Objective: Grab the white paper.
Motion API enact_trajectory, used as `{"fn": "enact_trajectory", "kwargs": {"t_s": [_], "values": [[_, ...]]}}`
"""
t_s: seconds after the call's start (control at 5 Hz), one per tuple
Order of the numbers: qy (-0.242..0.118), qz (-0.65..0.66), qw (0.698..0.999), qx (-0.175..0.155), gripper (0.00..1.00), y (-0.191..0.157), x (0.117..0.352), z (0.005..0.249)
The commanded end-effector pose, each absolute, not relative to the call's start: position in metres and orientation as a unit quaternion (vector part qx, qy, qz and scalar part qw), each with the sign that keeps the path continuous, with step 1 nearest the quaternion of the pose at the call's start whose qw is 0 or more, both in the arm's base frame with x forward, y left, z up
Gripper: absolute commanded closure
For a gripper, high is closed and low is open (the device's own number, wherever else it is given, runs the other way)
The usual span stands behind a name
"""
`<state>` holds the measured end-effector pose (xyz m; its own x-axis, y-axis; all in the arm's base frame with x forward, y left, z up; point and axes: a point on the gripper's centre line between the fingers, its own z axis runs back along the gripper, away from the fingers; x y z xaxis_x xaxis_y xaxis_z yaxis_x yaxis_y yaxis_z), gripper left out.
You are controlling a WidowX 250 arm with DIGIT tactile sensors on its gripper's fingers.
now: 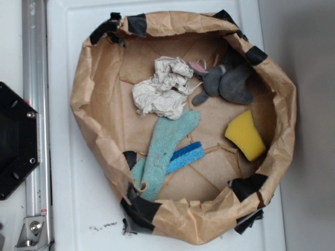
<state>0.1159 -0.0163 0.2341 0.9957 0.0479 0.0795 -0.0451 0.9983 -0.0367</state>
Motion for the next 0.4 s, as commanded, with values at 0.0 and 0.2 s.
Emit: {"fn": "enact_trajectory", "kwargs": {"t_s": [0.0, 0.2], "values": [[-0.040, 0.023, 0.999, -0.017, 0.00, -0.016, 0.116, 0.234], [0.012, -0.060, 0.998, -0.011, 0.00, -0.009, 0.166, 0.202]]}}
